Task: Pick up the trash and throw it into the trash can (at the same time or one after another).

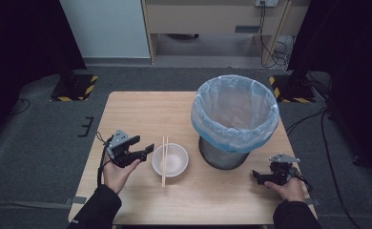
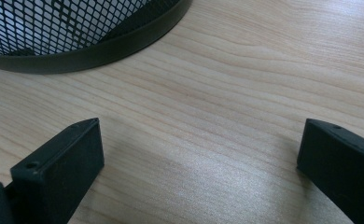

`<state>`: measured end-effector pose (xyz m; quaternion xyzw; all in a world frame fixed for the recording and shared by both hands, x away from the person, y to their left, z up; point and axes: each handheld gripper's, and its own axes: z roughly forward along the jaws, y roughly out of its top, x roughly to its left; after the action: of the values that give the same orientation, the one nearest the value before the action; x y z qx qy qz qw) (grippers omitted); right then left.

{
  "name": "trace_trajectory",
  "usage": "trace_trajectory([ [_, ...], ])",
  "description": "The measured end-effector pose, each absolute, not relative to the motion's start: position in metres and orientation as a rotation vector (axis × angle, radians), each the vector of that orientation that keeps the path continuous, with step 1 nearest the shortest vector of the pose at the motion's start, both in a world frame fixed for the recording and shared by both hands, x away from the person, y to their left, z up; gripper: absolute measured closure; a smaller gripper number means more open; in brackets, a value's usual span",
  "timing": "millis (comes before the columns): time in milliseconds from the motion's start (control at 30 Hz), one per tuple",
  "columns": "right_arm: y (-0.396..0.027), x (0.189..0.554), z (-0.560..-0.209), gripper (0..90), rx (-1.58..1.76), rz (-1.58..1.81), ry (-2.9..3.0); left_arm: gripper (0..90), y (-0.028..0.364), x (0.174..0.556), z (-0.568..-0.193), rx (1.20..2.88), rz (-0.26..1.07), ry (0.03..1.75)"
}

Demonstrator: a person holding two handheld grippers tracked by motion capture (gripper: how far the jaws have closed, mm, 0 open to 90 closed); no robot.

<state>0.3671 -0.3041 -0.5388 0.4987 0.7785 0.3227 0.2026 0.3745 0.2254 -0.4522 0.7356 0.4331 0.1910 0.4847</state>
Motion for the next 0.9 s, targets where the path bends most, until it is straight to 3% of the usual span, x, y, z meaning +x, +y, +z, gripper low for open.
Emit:
trace_trajectory([
  [300, -0.304, 0.367, -0.539, 0.6, 1.392, 0.901, 2.174, 33.7, 0.213, 0.373, -0.479, 1.887, 0.388, 1.105],
  [900, -0.304, 0.367, -0.539, 0.6, 1.388, 0.903, 2.176, 41.6, 0.177, 0.376, -0.486, 1.939, 0.362, 1.065],
])
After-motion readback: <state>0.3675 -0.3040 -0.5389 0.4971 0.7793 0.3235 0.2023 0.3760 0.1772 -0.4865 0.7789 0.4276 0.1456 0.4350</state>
